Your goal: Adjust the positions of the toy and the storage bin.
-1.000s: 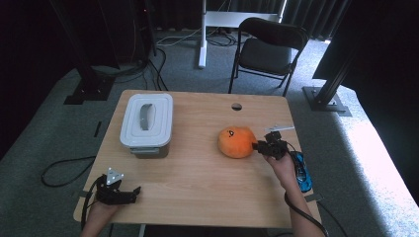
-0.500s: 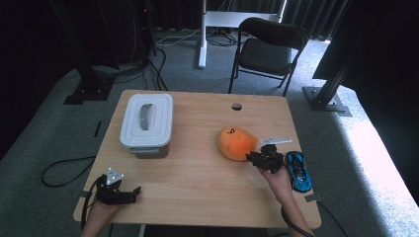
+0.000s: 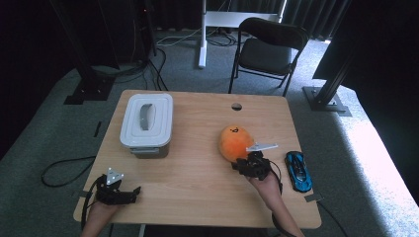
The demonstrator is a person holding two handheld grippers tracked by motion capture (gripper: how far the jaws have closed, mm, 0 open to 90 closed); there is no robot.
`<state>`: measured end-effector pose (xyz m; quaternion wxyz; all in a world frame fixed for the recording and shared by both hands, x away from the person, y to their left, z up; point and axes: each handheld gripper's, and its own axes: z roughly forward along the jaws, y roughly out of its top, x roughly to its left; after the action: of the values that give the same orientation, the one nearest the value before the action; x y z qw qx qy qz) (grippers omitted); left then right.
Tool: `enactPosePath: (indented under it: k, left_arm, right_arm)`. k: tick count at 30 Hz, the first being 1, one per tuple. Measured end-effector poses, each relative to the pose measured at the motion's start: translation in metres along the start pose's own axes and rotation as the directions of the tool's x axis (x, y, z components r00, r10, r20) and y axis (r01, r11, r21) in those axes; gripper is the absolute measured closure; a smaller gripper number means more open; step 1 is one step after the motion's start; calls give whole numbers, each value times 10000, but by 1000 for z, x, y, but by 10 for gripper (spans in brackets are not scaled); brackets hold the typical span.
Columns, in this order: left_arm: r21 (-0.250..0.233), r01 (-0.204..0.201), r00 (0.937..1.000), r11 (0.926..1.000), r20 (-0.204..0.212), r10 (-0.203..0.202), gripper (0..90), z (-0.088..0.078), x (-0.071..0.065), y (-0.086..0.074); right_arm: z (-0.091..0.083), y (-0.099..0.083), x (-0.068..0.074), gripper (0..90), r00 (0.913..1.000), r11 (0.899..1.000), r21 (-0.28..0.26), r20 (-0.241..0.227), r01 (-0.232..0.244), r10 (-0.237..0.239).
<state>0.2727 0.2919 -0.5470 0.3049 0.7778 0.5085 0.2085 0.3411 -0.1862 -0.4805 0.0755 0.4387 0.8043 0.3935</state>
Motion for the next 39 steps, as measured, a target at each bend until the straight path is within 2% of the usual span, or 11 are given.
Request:
enactPosePath:
  k: [2,6,10,11,16,21,29,33,34,36,39]
  left_arm:
    - [4,-2,10000,10000,1,2,5,0,0,0]
    - [2,-1,10000,10000,0,1,5,0,0,0]
    - [3,-2,10000,10000,0,2,5,0,0,0]
    - [3,1,10000,10000,-1,-1,5,0,0,0]
    - [4,-4,10000,10000,1,4,5,0,0,0]
    - [5,-1,10000,10000,-1,1,5,0,0,0]
    - [5,1,10000,10000,0,-1,5,0,0,0]
    - [5,-1,10000,10000,-1,1,5,0,0,0]
    - [5,-3,10000,10000,0,3,5,0,0,0]
    - [10,-6,10000,10000,-1,6,5,0,0,0]
    - [5,-4,10000,10000,1,4,5,0,0,0]
  right_arm:
    - [3,1,4,632,10000,9999,66,-18,77,-77]
    - [7,3,10,590,9983,9998,137,-561,156,-148]
    - [3,5,14,540,9982,9997,-12,-553,234,-234]
    - [-6,10,10,500,9993,9992,-353,-316,193,-204]
    - [-23,22,-13,400,9982,9954,-825,305,-497,524]
    - [-18,36,-35,324,9898,9927,-836,1056,-868,954]
    - [2,50,-55,308,9815,9900,-663,1384,-1242,1324]
    - [14,49,-56,302,9837,9886,-451,1034,-1433,1473]
    - [17,48,-53,302,9849,9894,-455,1000,-1377,1416]
    - [26,44,-39,282,9877,9980,-247,1440,-581,610]
    - [33,41,-26,253,9790,9999,-75,2035,94,-77]
